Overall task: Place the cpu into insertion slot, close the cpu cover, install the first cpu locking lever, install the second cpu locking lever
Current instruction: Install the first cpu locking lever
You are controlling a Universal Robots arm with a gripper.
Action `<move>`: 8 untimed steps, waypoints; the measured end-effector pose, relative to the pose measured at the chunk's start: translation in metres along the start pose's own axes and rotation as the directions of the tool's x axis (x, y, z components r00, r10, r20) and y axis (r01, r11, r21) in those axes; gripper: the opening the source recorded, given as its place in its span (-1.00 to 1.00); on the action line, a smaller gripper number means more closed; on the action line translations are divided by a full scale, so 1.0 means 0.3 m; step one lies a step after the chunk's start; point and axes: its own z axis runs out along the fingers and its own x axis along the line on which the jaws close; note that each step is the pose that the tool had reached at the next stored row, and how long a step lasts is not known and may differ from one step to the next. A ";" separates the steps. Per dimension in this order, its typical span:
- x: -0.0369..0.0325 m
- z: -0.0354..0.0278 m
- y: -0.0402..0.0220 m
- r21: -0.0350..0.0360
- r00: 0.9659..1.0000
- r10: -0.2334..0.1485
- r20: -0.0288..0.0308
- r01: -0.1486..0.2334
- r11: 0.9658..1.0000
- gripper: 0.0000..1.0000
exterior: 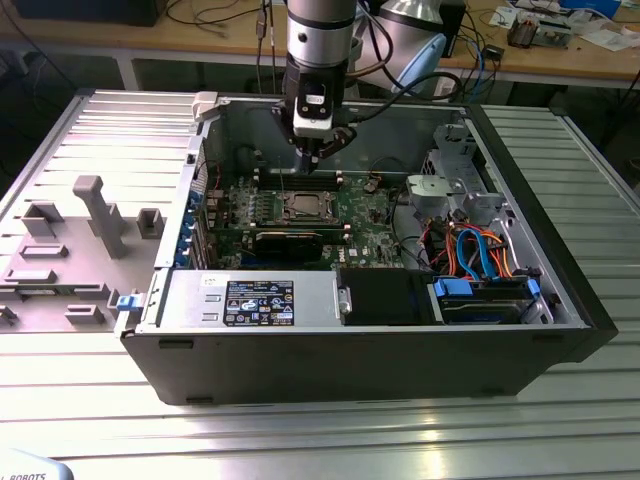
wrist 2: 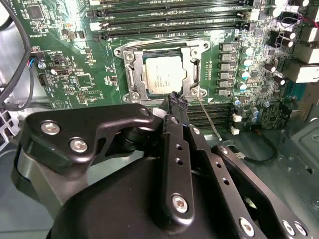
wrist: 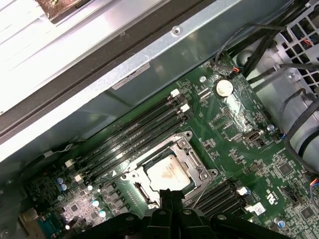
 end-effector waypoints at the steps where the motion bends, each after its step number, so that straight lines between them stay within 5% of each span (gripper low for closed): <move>1: 0.000 0.000 0.000 0.000 1.000 0.000 0.000 0.000 1.000 -0.79; 8: 0.000 0.000 0.000 0.000 1.000 -0.003 0.000 0.003 1.000 -0.79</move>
